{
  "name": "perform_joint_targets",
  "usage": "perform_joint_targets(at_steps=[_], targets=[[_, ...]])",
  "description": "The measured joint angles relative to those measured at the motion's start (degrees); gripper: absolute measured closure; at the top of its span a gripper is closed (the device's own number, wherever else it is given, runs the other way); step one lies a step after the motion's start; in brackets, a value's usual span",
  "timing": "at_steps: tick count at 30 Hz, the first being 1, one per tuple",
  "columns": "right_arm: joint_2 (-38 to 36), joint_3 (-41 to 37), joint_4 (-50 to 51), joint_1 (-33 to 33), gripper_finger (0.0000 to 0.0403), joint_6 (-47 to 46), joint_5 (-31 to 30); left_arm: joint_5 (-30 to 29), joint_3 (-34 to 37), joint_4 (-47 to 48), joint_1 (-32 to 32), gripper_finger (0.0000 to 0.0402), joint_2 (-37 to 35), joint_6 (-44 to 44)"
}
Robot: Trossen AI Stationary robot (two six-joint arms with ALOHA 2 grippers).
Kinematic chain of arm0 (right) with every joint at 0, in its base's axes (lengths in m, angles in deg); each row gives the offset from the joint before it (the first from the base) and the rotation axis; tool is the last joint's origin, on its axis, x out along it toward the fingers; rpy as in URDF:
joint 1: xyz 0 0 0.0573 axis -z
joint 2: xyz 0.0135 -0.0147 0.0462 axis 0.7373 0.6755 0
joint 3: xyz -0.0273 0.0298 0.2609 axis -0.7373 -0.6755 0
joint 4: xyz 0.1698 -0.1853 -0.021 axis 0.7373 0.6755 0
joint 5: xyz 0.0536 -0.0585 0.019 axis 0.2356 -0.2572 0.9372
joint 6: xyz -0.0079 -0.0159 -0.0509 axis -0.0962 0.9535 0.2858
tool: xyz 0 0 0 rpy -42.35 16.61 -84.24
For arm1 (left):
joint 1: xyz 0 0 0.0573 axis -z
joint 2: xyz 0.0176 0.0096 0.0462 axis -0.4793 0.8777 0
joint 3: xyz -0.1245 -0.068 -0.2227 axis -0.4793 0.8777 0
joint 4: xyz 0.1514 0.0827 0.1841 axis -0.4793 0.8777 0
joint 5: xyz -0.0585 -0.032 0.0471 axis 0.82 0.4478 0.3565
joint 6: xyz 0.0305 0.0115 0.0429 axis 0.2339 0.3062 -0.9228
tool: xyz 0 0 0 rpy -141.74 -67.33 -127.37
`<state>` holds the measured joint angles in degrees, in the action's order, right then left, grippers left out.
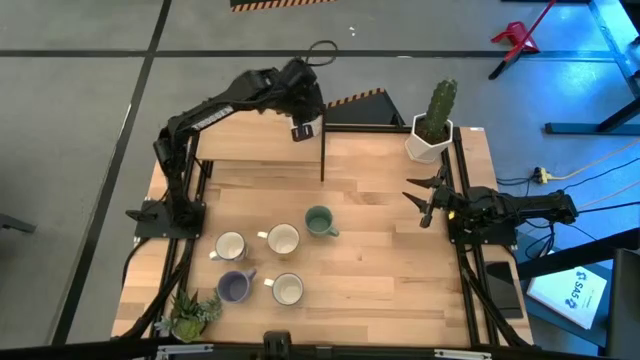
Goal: Place coffee mugs
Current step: Put the yellow mug on the shelf
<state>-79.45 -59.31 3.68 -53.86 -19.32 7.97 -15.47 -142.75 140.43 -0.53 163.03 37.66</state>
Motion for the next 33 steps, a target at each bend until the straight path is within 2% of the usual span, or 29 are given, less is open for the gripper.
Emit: perform_joint_targets(at_steps=[3,4,8,11,16,24,33], targets=[[0.01,0.0,0.0,-0.01,0.0226,0.02,0.0,11.08,-2.91,4.22,0.7,0.031,-2.79,1.15],[0.02,0.0,0.0,-0.01,0.0226,0.01,0.0,13.03,-3.02,6.29,0.96,0.0317,-3.58,-0.17],[0.02,0.0,0.0,0.0,0.0226,0.02,0.0,13.12,-0.72,8.46,1.77,0.038,-4.38,-2.57],[0.02,0.0,0.0,-0.02,0.0226,0.02,-0.02,15.4,2.34,7.04,1.09,0.0396,-4.53,-2.54],[0.02,0.0,0.0,-0.02,0.0226,0.02,0.0,11.85,10.93,4.08,0.35,0.0401,-4.33,-3.07],[0.01,0.0,-0.01,-0.01,0.0226,0.02,0.0,6.32,18.01,-3.28,-2.54,0.0401,-4.4,-5.07],[0.01,0.0,0.0,-0.02,0.0226,0.01,0.0,5.09,19.56,-8.04,-4.7,0.0401,-4.4,-4.73]])
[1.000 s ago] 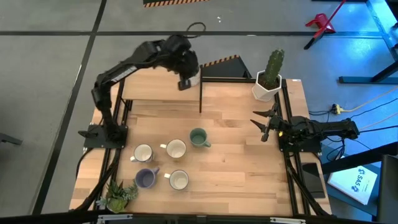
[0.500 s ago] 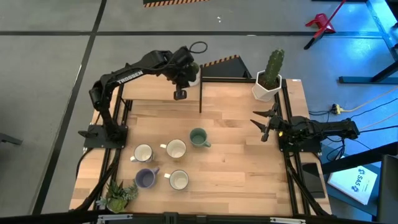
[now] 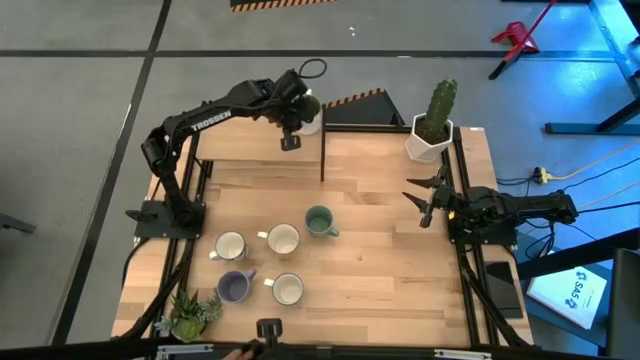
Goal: Place coffee mugs
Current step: Put the yellow mug on the shelf
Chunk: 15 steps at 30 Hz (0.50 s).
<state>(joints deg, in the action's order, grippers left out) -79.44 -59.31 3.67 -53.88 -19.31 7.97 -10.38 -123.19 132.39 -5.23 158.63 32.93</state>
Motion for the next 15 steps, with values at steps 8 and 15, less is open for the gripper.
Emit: perform_joint_targets(at_steps=[8,15], targets=[[0.01,0.0,0.0,0.0,0.0226,-0.08,0.0,5.67,-0.28,6.57,1.87,0.0401,-0.47,4.99],[0.0,0.0,-0.01,0.0,0.0226,-0.03,-0.01,19.53,-1.61,22.27,7.47,0.0387,-5.74,3.6]])
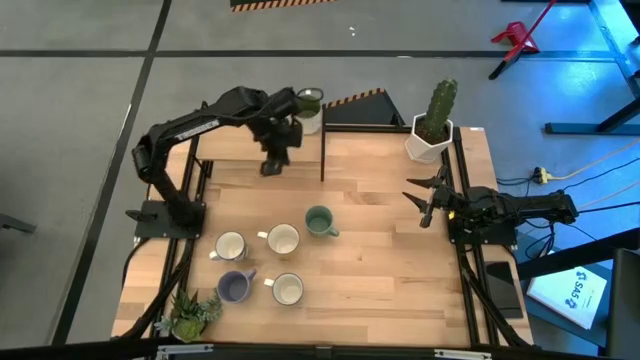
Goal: Place coffee mugs
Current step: Put the yellow mug on the shelf
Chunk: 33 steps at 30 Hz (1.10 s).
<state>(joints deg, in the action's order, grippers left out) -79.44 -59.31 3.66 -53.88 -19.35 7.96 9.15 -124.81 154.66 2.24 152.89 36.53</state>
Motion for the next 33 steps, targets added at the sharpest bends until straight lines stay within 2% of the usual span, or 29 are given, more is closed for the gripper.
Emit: perform_joint_targets(at_steps=[3,6,9,11,14,16,21,28,33], targets=[[0.0,0.0,0.01,0.0,0.0226,0.0,0.01,4.66,0.0,6.51,3.44,0.0361,-3.71,1.16],[0.0,0.0,-0.01,0.0,0.0226,0.0,0.01,5.07,0.01,11.65,7.39,0.033,-7.89,4.4],[0.0,0.0,-0.01,0.01,0.0226,0.0,0.01,4.84,0.95,12.55,12.1,0.0299,-12.42,10.79],[-0.01,0.0,-0.01,0.02,0.0226,0.01,-0.01,3.84,2.33,12.64,15.84,0.0281,-15.08,15.86],[-0.01,0.0,-0.01,0.02,0.0226,0.02,0.01,-2.21,6.15,12.19,22.24,0.0259,-18.98,22.99],[0.0,0.0,0.01,0.0,0.0226,0.02,0.01,-6.69,10.02,9.5,25.44,0.0251,-21.53,26.92],[-0.01,0.0,-0.01,0.02,0.0226,0.02,0.01,-8.2,22.18,-5.1,26.83,0.0246,-24.84,32.24],[0.0,0.0,0.01,0.0,0.0226,0.02,0.01,-10.3,35.23,-21.57,25.51,0.0246,-23.34,31.15],[0.0,0.0,0.02,0.02,0.0226,0.02,0.01,-11.02,39.84,-28.55,24.32,0.0246,-21.04,31.19]])
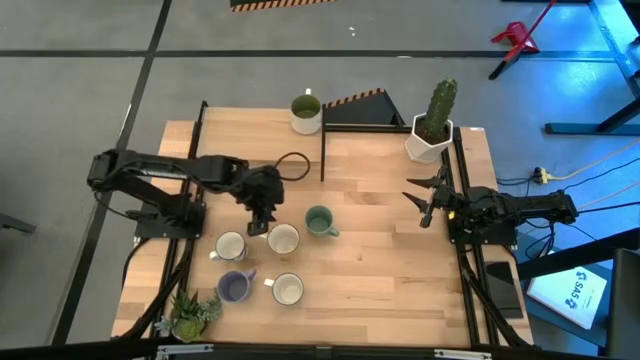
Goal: Place coffee mugs
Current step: Put the yellow mug on the shelf
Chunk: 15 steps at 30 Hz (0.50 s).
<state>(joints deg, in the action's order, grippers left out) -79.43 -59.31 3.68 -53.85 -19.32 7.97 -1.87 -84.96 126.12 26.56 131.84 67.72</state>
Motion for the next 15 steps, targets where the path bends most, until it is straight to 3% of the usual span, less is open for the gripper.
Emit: perform_joint_targets(at_steps=[15], targets=[[0.0,0.0,0.0,-0.01,0.0226,0.0,0.87,1.11,1.25,-4.19,2.15,0.025,11.69,1.68]])
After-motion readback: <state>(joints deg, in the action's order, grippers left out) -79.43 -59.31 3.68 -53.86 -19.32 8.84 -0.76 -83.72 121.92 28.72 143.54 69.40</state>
